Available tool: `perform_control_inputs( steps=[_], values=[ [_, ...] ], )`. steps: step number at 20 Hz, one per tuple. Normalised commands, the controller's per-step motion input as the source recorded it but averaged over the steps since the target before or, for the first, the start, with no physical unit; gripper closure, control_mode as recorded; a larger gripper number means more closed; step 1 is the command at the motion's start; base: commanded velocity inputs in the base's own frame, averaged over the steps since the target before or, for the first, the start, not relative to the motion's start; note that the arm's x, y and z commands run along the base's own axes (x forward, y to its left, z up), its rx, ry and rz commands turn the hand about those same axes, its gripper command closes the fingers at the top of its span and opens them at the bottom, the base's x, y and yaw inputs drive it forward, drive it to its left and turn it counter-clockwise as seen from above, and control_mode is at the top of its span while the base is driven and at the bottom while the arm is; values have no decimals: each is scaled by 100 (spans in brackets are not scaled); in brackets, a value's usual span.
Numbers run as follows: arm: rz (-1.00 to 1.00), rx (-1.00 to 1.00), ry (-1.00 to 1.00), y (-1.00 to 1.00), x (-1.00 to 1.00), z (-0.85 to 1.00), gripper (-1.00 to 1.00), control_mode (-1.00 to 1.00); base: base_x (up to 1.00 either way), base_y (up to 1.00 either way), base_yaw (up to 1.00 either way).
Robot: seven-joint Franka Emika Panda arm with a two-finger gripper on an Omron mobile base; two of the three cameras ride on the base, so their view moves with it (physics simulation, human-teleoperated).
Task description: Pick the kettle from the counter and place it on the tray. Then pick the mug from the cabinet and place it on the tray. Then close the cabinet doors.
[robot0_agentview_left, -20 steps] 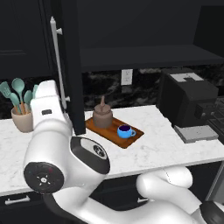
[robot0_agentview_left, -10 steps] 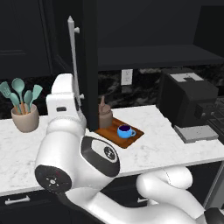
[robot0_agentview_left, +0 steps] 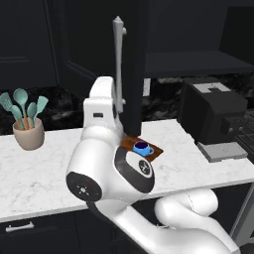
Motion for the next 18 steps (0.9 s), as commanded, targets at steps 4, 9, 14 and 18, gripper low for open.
perform_control_inputs(
  steps=[4, 9, 14, 18],
  values=[
    [-14, 0, 0, -69, 28, 14, -100, -100, 0, 0, 0],
    [-12, 0, 0, -68, 33, 9, -100, -100, 0, 0, 0],
    [-2, 0, 0, -64, 50, 0, -100, -100, 0, 0, 0],
    [0, 0, 0, -63, 58, 0, -100, -100, 0, 0, 0]
  ],
)
